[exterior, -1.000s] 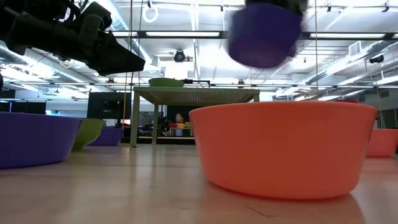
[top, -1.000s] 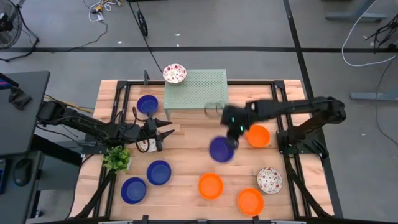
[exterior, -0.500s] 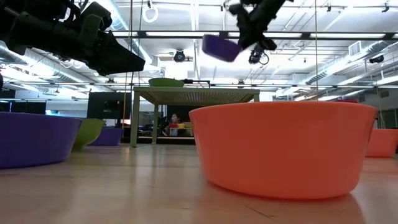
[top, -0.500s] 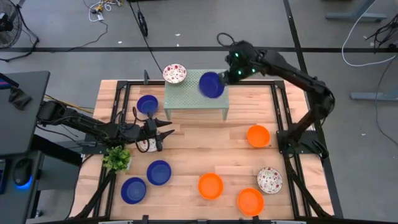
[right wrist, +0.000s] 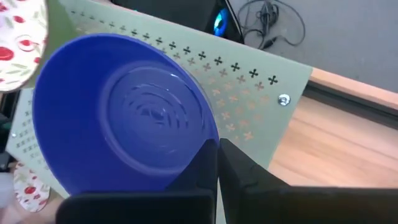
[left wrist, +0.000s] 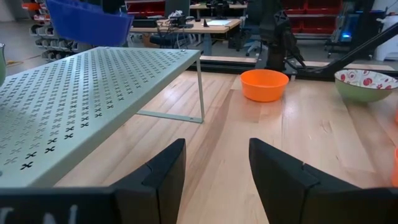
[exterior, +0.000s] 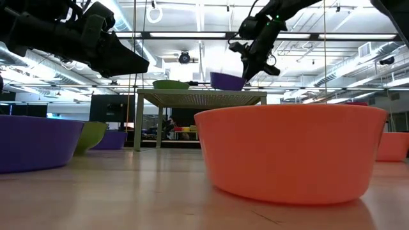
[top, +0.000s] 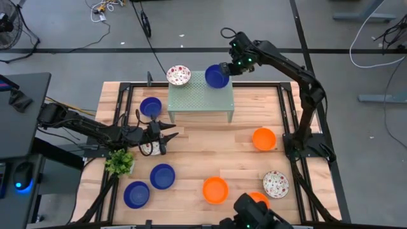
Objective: Pick & Place Mini bowls
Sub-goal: Put the blue bowl on the shelf
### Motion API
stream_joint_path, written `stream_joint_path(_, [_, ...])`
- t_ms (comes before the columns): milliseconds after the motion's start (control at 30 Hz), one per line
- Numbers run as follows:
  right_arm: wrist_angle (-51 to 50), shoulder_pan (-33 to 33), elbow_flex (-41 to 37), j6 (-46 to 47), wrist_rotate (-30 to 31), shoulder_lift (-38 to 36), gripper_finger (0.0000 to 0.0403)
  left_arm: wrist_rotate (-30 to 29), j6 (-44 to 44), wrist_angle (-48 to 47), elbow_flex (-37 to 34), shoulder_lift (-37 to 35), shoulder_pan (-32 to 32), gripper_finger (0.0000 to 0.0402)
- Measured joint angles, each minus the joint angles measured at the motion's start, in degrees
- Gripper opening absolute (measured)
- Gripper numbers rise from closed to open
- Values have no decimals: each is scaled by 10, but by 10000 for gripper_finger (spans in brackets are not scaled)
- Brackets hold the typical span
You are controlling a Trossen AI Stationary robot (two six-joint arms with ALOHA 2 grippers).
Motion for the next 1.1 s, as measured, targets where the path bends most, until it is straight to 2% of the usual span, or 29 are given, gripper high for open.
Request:
stream_joint_path(833, [1,-22,-1,49,3,34,6,1,-4,0,0,0,0,181])
stream_joint_path(967, [-2,-22,-1,51,3,34,27,1,-4,0,0,0,0,181])
stream_joint_path(1100, [-2,-22,-1,46,1,34,69,2,-4,0,0,0,0,181])
